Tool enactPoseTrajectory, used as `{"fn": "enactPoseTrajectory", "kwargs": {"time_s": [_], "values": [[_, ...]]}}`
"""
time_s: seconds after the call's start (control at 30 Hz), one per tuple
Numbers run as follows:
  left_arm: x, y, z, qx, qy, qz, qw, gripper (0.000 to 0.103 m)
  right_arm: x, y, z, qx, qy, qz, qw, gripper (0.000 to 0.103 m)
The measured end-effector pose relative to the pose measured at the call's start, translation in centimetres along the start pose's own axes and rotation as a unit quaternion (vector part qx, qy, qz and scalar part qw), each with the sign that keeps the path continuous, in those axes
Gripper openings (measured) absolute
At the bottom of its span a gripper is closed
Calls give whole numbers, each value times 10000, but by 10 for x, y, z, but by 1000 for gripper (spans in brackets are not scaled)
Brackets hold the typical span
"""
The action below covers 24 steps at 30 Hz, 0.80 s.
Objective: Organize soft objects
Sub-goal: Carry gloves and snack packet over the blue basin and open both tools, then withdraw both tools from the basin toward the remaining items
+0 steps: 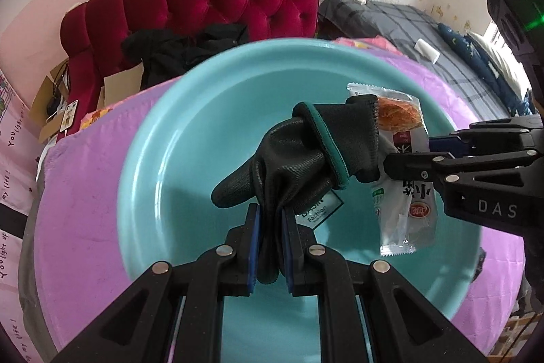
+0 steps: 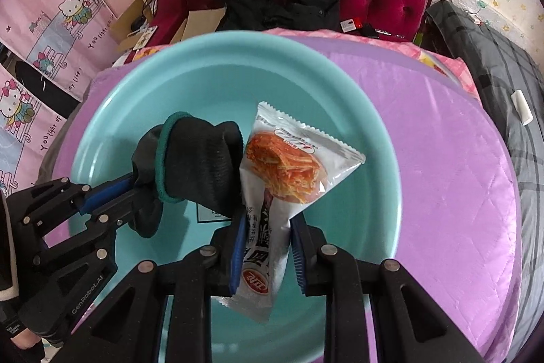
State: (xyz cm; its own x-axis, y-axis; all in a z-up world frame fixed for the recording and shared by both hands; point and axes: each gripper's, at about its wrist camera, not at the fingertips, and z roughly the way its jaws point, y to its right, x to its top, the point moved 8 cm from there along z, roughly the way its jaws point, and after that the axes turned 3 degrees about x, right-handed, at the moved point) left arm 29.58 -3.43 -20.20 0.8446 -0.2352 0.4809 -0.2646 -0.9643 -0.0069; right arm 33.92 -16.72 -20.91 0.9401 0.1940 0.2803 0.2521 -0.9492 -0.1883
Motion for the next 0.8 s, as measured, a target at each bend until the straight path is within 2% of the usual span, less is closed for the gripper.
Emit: {"fn": "enactPoseTrajectory", "kwargs": {"time_s": [0.27,0.37,0.43,0.5,0.57,0.6,0.63,0.7,0.73,0.77,0.8], "values": [[-3,-2,12,98,-135,78,9998,14,2,1,12,54,-103,43,9999,28],[-3,-4,11,171,-144,90,9997,21,2,1,8,63,-55,7,10000,30],[-2,-5,8,244,-119,73,9996,41,2,-1,5,71,-19,-27,10000,32],[-1,-7,5,318,-90,29,9994,49,3,-4,0,55,45,-84,9999,37],[0,-6,2,320,-72,-23,9995,63,4,-8,-7,25,139,-126,9998,48],[1,-7,-1,336,-49,-43,9994,80,5,-9,-10,-10,185,-139,9997,49],[2,-7,-2,373,-28,-52,9993,92,6,-9,-15,-80,248,-154,9995,52],[5,-8,-8,395,73,-108,9991,99,6,-9,-19,-141,270,-141,9994,64],[5,-8,-10,395,124,-136,9990,103,5,-9,-21,-153,275,-119,9994,74],[6,-8,-13,419,167,-167,9988,103,5,-9,-24,-149,296,-98,9994,84],[6,-9,-15,452,187,-194,9986,103,6,-9,-27,-148,326,-91,9993,89]]}}
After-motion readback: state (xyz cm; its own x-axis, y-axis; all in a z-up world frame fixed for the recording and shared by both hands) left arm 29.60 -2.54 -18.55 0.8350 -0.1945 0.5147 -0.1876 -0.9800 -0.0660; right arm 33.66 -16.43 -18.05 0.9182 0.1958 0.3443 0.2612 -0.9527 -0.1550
